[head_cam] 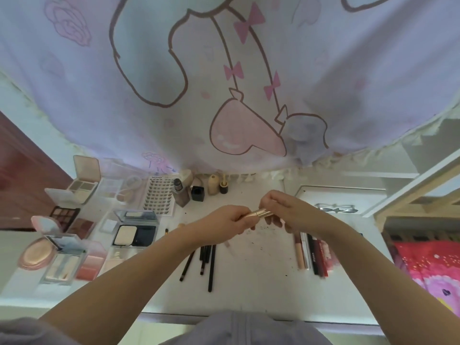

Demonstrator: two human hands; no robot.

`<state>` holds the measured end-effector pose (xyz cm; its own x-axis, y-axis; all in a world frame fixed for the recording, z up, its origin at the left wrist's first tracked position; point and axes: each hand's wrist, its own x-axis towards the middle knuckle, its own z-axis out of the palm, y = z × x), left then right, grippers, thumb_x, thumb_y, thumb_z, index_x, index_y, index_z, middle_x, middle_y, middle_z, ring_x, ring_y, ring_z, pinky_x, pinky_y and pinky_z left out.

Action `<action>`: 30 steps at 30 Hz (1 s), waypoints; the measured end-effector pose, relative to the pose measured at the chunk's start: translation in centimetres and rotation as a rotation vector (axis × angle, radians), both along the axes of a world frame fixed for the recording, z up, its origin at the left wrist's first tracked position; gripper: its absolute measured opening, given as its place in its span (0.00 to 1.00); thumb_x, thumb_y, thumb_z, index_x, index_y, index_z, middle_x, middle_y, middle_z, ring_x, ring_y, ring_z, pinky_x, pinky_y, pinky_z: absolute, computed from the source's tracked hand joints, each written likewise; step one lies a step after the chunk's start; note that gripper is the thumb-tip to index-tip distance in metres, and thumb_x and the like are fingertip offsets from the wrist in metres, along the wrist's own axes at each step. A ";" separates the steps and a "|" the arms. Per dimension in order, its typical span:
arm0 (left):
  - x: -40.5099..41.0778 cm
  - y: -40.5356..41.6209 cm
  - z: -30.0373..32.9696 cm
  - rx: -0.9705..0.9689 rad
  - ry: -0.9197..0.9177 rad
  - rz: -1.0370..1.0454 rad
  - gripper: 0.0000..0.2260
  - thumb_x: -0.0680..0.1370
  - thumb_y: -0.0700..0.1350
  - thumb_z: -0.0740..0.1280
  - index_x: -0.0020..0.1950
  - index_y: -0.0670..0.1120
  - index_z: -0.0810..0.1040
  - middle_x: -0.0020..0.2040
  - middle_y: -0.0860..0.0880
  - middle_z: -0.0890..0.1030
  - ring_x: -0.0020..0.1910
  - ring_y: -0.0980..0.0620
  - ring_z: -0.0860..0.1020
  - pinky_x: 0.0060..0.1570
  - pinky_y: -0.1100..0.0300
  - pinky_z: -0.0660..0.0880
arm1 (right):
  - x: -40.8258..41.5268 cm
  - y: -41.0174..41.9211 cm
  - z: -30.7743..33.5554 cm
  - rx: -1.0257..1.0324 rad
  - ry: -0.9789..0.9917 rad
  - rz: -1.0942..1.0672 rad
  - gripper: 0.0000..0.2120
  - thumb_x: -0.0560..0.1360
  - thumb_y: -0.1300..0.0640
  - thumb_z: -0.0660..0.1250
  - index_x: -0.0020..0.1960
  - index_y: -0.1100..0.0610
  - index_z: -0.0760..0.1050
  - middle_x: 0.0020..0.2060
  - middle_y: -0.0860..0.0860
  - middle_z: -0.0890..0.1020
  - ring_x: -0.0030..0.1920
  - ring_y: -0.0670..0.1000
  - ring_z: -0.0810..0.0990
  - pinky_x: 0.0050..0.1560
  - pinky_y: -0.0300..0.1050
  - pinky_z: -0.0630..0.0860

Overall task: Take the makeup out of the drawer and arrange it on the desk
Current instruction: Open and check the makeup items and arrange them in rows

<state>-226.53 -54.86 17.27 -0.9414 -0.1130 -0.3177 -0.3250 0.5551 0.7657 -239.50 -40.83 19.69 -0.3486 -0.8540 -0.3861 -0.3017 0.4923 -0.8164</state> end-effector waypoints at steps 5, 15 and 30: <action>0.5 -0.6 0.5 -0.198 0.015 -0.057 0.13 0.81 0.52 0.56 0.53 0.45 0.75 0.34 0.55 0.71 0.31 0.59 0.68 0.32 0.65 0.64 | -0.5 -0.5 0.4 0.106 0.124 0.064 0.16 0.80 0.45 0.57 0.39 0.52 0.75 0.25 0.44 0.72 0.25 0.43 0.66 0.30 0.36 0.65; 0.6 -1.2 0.4 -0.227 0.009 -0.012 0.13 0.82 0.52 0.56 0.54 0.46 0.75 0.33 0.55 0.70 0.30 0.58 0.67 0.32 0.63 0.63 | 0.0 -0.7 -0.6 -0.023 -0.012 -0.023 0.12 0.80 0.50 0.59 0.45 0.56 0.75 0.27 0.45 0.74 0.27 0.44 0.69 0.30 0.37 0.67; 0.3 -1.1 0.5 -0.331 0.052 -0.050 0.12 0.81 0.55 0.55 0.54 0.50 0.74 0.32 0.56 0.70 0.29 0.59 0.67 0.30 0.66 0.62 | -0.6 0.5 0.1 0.012 -0.093 0.008 0.10 0.80 0.51 0.59 0.48 0.54 0.75 0.30 0.45 0.75 0.28 0.42 0.69 0.29 0.34 0.67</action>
